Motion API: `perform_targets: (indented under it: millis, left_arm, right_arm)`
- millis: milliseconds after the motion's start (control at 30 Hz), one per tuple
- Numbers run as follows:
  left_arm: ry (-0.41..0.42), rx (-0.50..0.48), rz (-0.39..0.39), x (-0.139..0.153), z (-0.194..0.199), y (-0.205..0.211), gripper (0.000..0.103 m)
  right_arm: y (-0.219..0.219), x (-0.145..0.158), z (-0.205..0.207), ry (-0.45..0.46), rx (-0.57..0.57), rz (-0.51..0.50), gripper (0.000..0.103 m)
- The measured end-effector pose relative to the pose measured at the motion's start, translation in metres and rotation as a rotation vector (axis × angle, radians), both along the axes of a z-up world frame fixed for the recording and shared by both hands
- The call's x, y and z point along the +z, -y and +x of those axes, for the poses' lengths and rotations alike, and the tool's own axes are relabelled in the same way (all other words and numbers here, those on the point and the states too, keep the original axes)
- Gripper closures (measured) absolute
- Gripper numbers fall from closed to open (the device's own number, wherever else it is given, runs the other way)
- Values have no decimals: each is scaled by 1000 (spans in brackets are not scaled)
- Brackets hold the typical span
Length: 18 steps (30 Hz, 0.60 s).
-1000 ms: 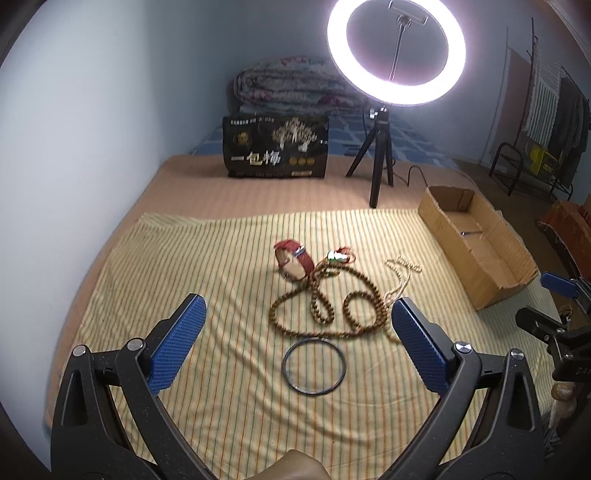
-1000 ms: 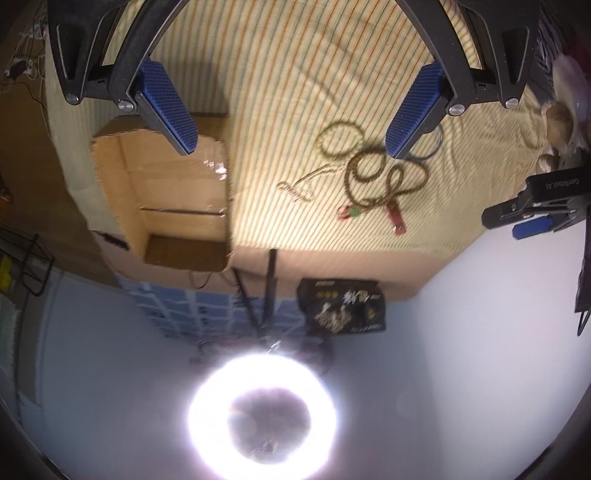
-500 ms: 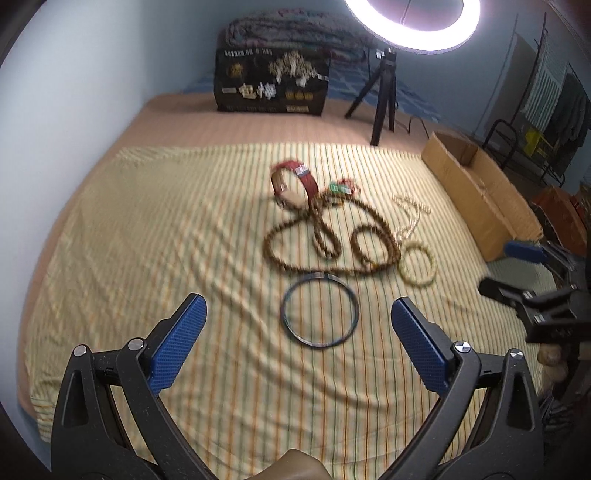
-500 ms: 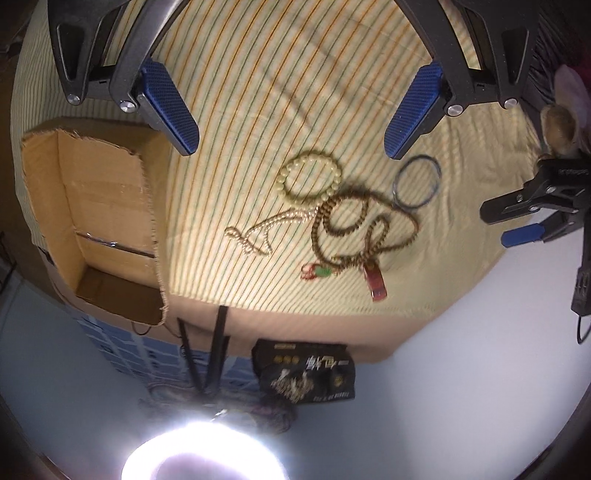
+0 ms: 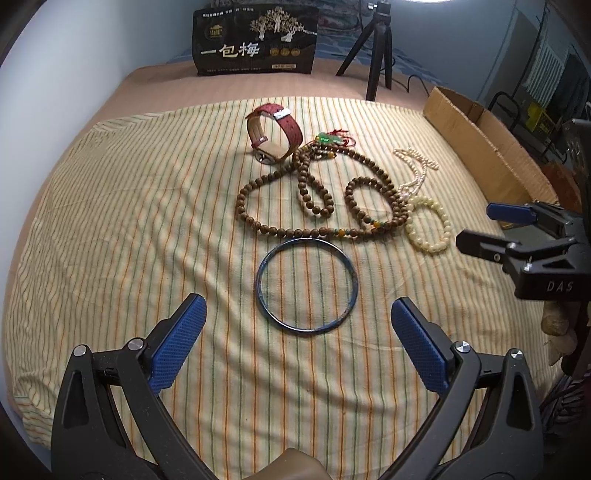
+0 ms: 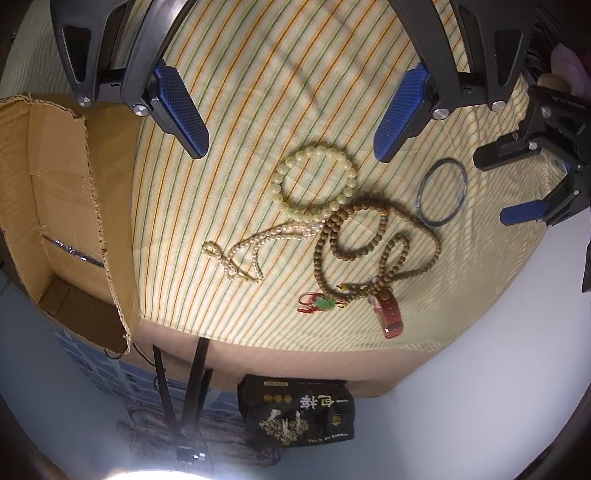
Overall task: Organize jewelry
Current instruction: 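Close left tool on the dark blue bangle while right tool approaches the cream bead bracelet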
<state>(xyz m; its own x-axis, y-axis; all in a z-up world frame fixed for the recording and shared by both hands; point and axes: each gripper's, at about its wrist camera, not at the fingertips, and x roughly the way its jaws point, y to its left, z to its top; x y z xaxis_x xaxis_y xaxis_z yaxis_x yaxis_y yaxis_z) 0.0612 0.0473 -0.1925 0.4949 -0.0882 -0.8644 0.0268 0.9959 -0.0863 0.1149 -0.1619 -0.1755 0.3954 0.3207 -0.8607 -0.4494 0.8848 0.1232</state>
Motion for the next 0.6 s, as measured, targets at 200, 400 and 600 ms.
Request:
perform_targets:
  millis: [200, 400, 600]
  left_arm:
    - [-12, -9, 22, -10, 8, 4, 1]
    - [-40, -5, 37, -25, 18, 8, 1]
    - [-66, 20, 49, -37, 30, 7, 1]
  right_arm:
    - [3, -4, 12, -36, -31, 28, 21]
    - [2, -13, 21, -60, -51, 26, 33]
    - [-1, -18, 27, -67, -55, 19, 38]
